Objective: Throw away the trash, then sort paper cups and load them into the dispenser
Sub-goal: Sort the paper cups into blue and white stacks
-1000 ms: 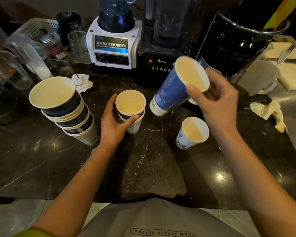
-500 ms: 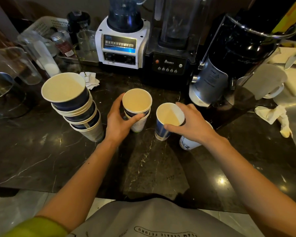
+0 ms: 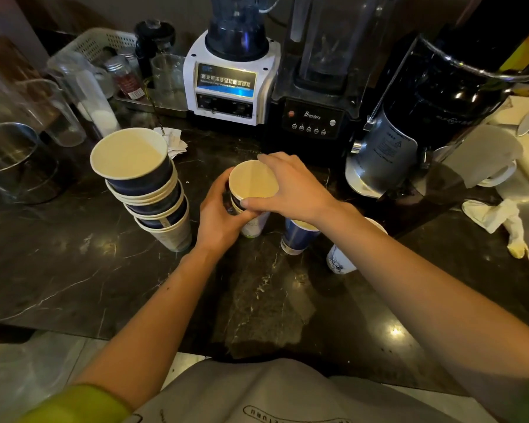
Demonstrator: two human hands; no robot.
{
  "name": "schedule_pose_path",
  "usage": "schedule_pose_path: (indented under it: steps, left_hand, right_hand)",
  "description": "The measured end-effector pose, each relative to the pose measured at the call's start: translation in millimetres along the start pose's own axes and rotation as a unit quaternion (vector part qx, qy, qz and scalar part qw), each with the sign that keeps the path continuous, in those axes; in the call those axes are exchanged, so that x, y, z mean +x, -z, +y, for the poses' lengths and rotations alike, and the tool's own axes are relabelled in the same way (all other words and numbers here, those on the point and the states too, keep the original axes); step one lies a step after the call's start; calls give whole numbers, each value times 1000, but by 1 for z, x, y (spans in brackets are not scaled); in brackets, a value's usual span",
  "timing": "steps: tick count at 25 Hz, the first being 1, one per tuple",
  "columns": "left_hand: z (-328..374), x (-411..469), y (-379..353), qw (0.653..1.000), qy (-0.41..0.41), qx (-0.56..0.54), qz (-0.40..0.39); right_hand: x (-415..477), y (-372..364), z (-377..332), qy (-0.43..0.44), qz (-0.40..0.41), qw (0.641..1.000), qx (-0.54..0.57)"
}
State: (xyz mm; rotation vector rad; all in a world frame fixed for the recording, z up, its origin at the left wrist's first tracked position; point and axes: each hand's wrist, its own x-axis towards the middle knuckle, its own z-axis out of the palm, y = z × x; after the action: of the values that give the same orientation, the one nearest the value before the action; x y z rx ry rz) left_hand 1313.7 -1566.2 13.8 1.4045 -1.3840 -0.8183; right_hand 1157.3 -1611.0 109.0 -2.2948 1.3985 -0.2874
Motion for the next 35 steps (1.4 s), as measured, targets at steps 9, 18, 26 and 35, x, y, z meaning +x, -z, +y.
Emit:
schedule_pose_path:
  steps: [9, 18, 26, 35]
  left_hand:
    - [-6, 2, 1, 1000, -2, -23, 16]
    - [-1, 7, 2, 1000, -7, -8, -7]
    - [-1, 9, 5, 1000, -13, -5, -7]
    - [-1, 10, -1, 1000, 8, 6, -4]
  right_hand:
    - [13, 2, -7, 26, 18, 995, -92]
    - [11, 5, -2, 25, 47, 995, -81]
    - [15, 8, -5, 55, 41, 989, -134]
    - [1, 4, -19, 131, -71, 959, -243]
